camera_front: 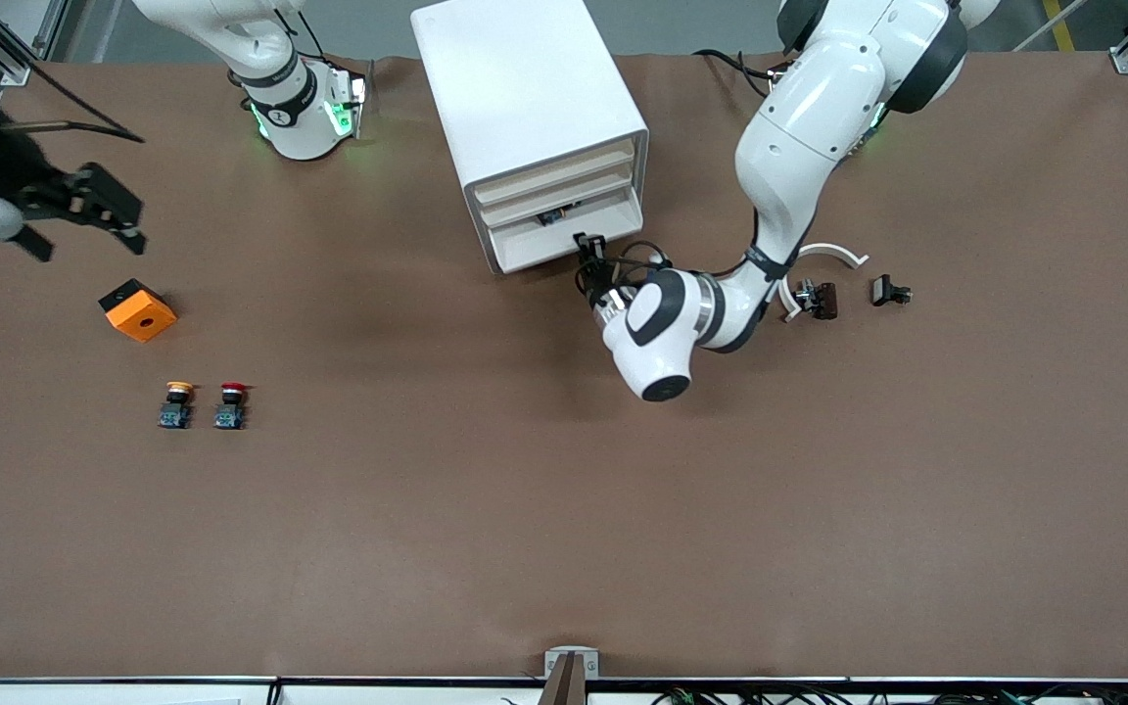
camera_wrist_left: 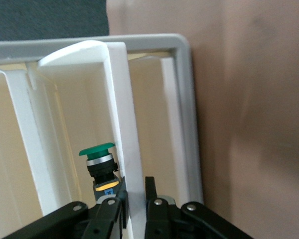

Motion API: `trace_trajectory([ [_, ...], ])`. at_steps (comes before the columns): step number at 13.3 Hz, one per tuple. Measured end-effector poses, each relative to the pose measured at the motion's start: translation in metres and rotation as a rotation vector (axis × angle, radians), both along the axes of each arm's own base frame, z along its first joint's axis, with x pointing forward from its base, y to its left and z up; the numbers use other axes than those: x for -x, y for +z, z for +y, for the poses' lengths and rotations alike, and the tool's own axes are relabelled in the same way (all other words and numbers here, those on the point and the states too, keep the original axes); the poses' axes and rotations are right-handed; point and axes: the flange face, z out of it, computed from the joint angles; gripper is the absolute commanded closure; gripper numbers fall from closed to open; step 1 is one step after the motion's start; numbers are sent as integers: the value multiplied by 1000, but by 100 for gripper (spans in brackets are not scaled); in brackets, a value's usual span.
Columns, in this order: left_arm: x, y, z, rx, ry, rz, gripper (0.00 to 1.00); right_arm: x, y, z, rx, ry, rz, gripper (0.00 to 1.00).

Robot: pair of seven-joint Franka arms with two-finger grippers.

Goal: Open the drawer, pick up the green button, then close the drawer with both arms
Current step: 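Pull the drawer open with the left gripper while the right gripper approaches, then grasp the green button with the right gripper while the left gripper withdraws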

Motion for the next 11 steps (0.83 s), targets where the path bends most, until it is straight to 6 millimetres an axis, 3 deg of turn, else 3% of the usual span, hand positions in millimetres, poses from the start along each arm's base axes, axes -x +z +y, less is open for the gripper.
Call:
trace_trajectory([
  [3,-41,10,28,11,69,-57,100,20,-1,68,-13,-147,36,0],
  [6,-68,17,50,23,121,-91,100,48,-6,147,-25,-299,52,0],
  [7,-74,18,56,27,132,-98,58,58,-13,176,-24,-359,64,0],
  [8,-77,19,60,35,137,-105,4,67,-22,204,-17,-413,77,0],
  [11,-93,23,69,73,155,-166,0,84,-70,278,33,-538,121,0],
])
